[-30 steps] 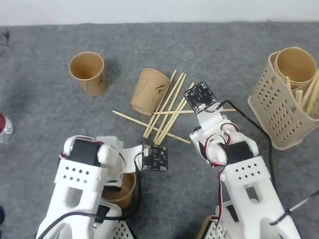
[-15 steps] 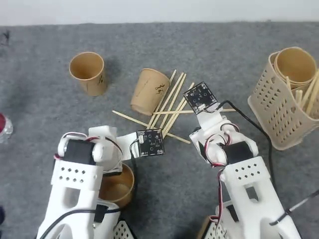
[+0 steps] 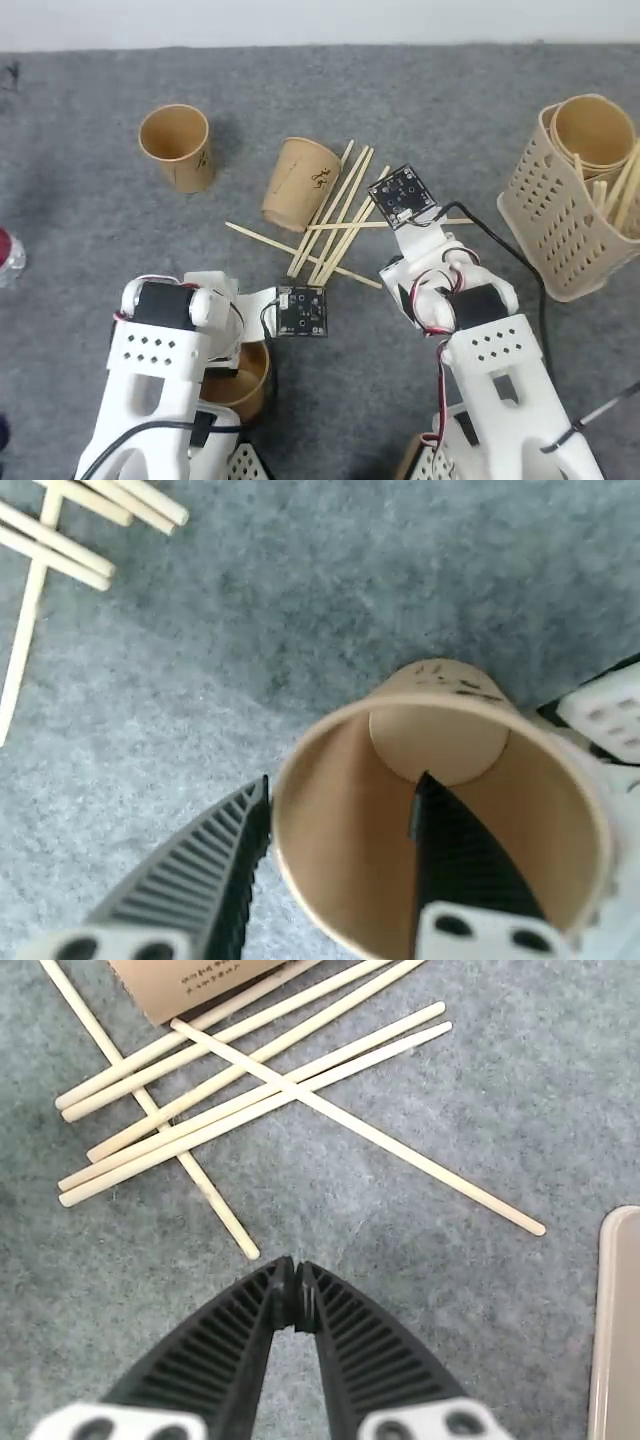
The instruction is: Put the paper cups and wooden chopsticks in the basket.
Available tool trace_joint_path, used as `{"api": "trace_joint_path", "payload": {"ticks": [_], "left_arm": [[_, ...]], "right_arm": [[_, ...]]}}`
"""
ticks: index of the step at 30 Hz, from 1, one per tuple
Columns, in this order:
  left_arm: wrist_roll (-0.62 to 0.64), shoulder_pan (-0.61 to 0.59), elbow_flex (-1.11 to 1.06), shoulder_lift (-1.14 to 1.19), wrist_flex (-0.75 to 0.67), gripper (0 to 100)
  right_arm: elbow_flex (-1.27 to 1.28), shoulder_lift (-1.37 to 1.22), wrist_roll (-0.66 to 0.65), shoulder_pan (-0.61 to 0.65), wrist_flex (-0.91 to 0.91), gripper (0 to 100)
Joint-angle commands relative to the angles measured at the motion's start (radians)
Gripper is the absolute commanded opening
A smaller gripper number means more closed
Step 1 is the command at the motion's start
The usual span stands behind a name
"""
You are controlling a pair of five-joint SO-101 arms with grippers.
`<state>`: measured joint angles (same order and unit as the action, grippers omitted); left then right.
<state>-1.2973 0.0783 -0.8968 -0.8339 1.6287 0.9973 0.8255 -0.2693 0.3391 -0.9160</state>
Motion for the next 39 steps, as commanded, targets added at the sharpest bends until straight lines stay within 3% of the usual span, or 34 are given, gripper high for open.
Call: {"api": "trace_joint_path", "payload": {"ticks": [1, 3, 7, 14, 19, 24, 32, 36, 39], "left_arm": [[-0.02, -0.005, 0.002, 0.06, 0.025, 23], [-0.02, -0.005, 0.012, 0.149, 0.025, 20], [-0.018, -0.011, 0.082, 0.318, 0.018, 0], [-0.008, -0.034, 0.265, 0.362, 0.087, 1], [0.103, -0.026, 0.427, 0.364, 0.095, 1], [0.114, -0.023, 0.484, 0.373, 0.078, 1], [0.126, -0.025, 0.318, 0.374, -0.137, 1], [0.253, -0.026, 0.285, 0.373, -0.264, 2], [0.325, -0.026, 0.291, 0.368, -0.308, 10]], "right_arm": [[0.003, 0.022, 0.002, -0.012, 0.021, 0.7], [0.017, 0.022, 0.002, -0.01, 0.035, 0.7], [0.032, 0.022, 0.002, -0.01, 0.061, 0.7], [0.035, 0.024, 0.002, -0.01, 0.064, 0.7], [0.035, 0.024, 0.002, -0.01, 0.064, 0.7], [0.034, 0.025, 0.008, -0.012, 0.064, 0.7], [0.034, 0.025, 0.009, -0.012, 0.059, 0.7], [0.034, 0.025, 0.009, -0.012, 0.061, 0.9], [0.034, 0.025, 0.035, -0.012, 0.062, 0.9]]}}
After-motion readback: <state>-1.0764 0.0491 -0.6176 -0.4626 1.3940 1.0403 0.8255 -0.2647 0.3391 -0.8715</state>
